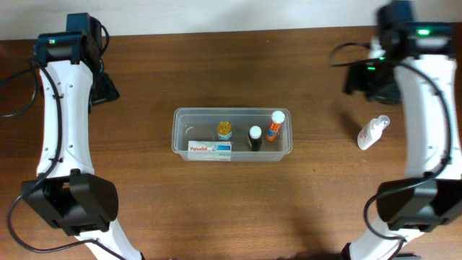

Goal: Pack container
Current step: 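Move the right gripper to the white spray bottle and lower, then close the right gripper on the white spray bottle and lift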

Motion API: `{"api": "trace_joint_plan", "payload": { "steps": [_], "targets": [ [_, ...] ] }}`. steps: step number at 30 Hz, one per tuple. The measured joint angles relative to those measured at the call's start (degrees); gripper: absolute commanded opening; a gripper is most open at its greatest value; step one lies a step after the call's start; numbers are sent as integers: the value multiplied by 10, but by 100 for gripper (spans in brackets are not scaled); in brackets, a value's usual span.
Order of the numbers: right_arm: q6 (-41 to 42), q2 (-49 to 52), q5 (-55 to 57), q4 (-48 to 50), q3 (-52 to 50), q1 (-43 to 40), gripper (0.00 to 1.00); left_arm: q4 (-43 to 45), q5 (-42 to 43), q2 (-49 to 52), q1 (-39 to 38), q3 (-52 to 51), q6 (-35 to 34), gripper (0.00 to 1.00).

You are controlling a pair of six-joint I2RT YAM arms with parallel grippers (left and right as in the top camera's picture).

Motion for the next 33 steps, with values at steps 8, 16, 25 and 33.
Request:
{"api": "trace_joint_plan", "payload": {
  "steps": [8,16,25,33],
  "targets": [
    [-22,0,1,12,-35,-95,78,0,0,0,0,0,0,99],
    [-67,0,2,66,-113,-97,86,0,0,0,0,0,0,99],
    [-114,0,2,155,-232,-97,94,0,0,0,0,0,0,99],
    [-151,0,2,234,-338,-97,89,0,0,0,0,0,0,99]
  ]
}}
